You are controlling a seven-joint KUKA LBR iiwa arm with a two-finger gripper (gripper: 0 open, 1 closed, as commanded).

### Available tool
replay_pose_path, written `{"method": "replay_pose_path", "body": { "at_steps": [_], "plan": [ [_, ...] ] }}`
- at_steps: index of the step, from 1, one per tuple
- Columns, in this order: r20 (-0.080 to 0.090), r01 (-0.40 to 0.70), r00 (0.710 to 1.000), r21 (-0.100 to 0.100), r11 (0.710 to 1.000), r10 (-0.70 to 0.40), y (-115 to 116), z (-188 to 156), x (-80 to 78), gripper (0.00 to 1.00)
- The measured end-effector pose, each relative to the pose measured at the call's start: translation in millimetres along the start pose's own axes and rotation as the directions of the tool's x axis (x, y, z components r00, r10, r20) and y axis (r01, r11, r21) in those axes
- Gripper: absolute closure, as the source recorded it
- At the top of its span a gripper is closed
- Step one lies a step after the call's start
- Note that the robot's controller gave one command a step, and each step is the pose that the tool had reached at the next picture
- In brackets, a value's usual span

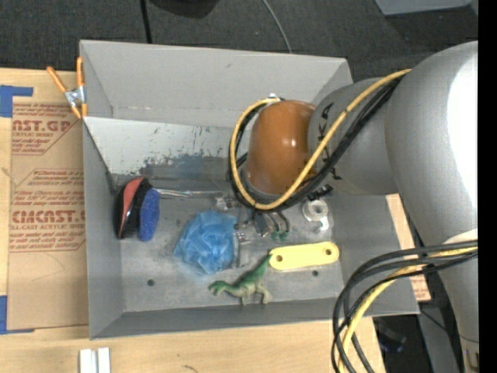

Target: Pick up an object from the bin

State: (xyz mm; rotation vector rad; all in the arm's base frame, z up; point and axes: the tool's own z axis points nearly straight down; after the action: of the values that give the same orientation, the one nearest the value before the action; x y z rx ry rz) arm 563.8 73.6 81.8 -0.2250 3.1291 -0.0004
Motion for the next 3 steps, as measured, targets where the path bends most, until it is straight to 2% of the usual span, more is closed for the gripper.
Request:
{"method": "replay_pose_path", "body": {
  "at_steps": [1, 2, 3],
  "plan": [
    [-0.007, 0.033, 0.999, -0.005, 0.999, -0.033, 16.0, 11.8, 17.9, 1.0],
    [-0.007, 0.033, 0.999, -0.005, 0.999, -0.033, 15.9, 11.8, 17.9, 1.0],
    [-0.012, 0.051, 0.999, -0.005, 0.999, -0.051, 12.6, -21.8, 21.6, 1.0]
  ]
}}
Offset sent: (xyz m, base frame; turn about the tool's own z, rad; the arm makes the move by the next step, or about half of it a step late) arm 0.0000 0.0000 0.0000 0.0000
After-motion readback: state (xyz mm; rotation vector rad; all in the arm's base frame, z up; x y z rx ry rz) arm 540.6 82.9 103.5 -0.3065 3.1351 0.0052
